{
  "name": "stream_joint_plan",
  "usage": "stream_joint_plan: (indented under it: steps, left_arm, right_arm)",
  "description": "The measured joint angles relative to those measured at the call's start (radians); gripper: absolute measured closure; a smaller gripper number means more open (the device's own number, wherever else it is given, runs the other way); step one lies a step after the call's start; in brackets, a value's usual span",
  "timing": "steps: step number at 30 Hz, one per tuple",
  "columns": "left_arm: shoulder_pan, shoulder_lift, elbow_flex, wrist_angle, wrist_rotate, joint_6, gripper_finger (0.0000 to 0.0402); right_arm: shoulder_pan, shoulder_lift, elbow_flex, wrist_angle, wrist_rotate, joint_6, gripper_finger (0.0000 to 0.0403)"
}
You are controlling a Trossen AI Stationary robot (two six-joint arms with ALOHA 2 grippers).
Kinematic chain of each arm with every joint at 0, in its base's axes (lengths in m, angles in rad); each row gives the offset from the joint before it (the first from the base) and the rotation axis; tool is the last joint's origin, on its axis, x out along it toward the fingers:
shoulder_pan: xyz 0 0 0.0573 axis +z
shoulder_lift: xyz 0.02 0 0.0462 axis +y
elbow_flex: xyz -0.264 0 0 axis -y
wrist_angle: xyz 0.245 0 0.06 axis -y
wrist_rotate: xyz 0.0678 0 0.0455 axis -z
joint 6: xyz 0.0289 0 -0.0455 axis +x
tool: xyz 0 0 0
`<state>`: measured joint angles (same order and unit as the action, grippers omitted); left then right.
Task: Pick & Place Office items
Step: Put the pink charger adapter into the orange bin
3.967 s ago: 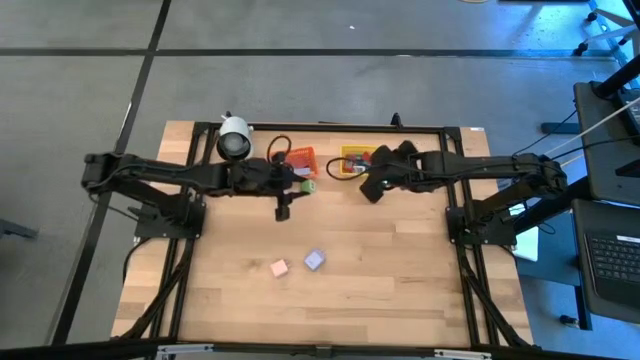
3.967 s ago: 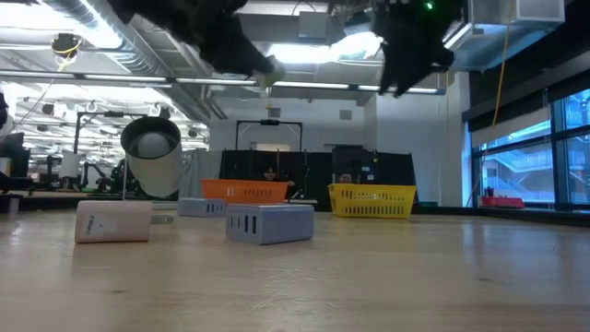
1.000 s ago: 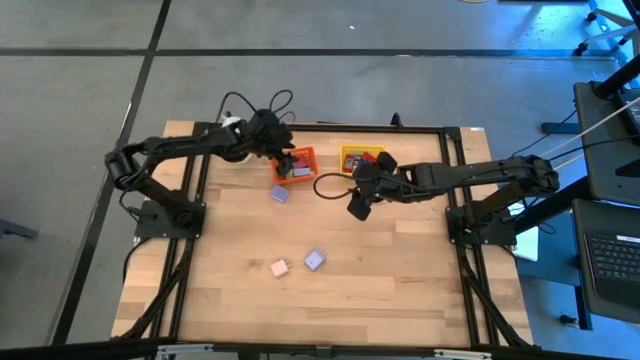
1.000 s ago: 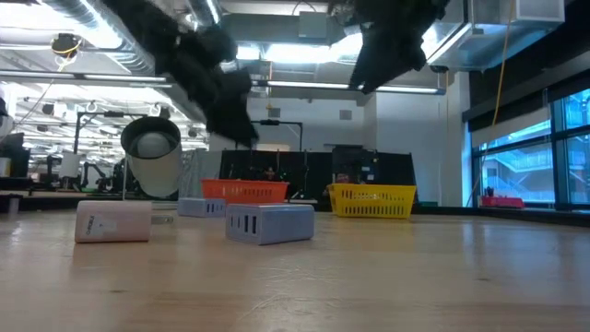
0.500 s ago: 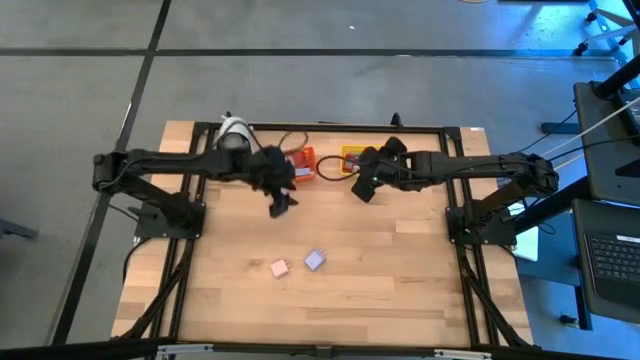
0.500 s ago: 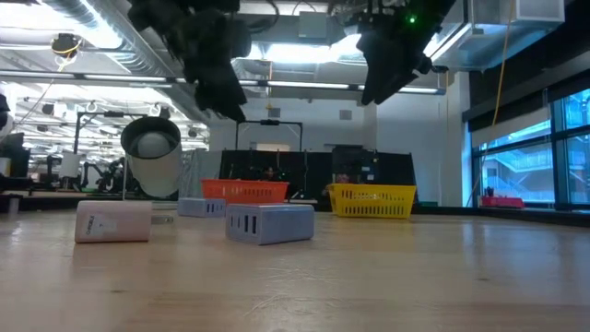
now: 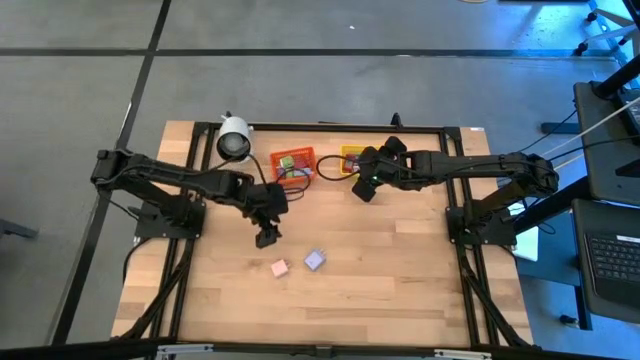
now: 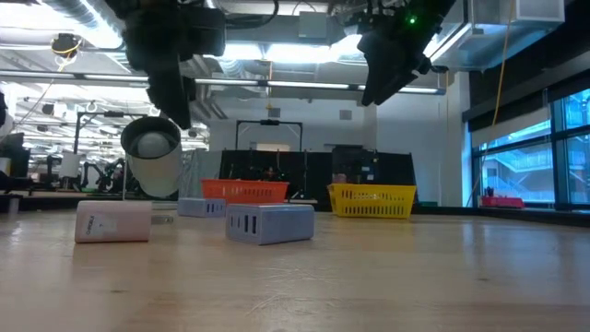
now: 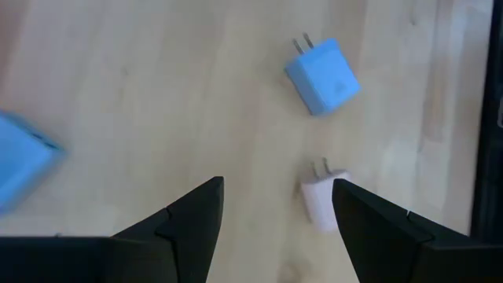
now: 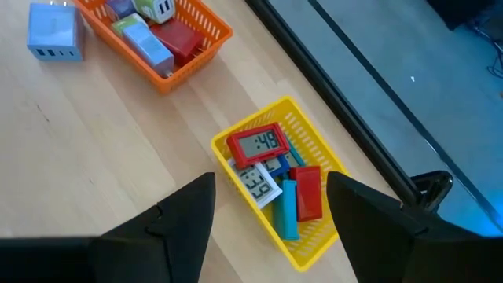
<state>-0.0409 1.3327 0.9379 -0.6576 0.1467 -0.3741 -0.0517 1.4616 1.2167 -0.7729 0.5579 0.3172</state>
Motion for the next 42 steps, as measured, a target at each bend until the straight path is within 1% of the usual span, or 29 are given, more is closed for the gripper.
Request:
stream_joint_plan:
  steps: [5,12,15,18,23,27,30,32,38,42]
  left_arm:
    - [-0.075,0.0,0.0,-0.01,-0.017,-0.112,0.0167]
    - [-0.191,0.015,0.0,-0.009,-0.1,-0.273,0.0167]
    - [-0.238,0.057,0.0,-0.003,-0.112,-0.339,0.0165]
    - [-0.286,0.126,-0.001,0.012,-0.109,-0.356,0.0166]
    - [-0.34,0.215,-0.001,0.099,-0.057,-0.365,0.0165]
    - [-0.356,0.235,-0.001,0.116,-0.072,-0.386,0.0167]
    - [-0.352,0.239,-0.001,0.104,-0.105,-0.391,0.0166]
    - [-0.343,0.243,-0.001,0.105,-0.109,-0.391,0.0163]
    - [-0.316,0.255,-0.001,0.095,-0.073,-0.36,0.0151]
    - [-0.309,0.287,0.0,0.103,-0.044,-0.356,0.0146]
  right_arm:
    - [0.0,0.0,0.0,-0.004,-0.001,0.0,0.0158]
    - [0.0,0.0,0.0,-0.006,0.0,-0.011,0.0158]
    - [0.0,0.0,0.0,-0.006,0.0,-0.012,0.0158]
    - [0.0,0.0,0.0,-0.006,0.0,-0.012,0.0158]
    - [0.0,0.0,0.0,-0.006,0.001,-0.019,0.0158]
    - [0.0,0.0,0.0,-0.006,0.003,-0.018,0.0158]
    - [0.0,0.0,0.0,-0.006,0.003,-0.018,0.0158]
    - [0.001,0.0,0.0,-0.006,0.003,-0.014,0.0158]
    - [0.001,0.0,0.0,-0.006,-0.016,-0.014,0.0158]
    - [0.001,0.0,0.0,-0.006,-0.024,-0.016,0.0158]
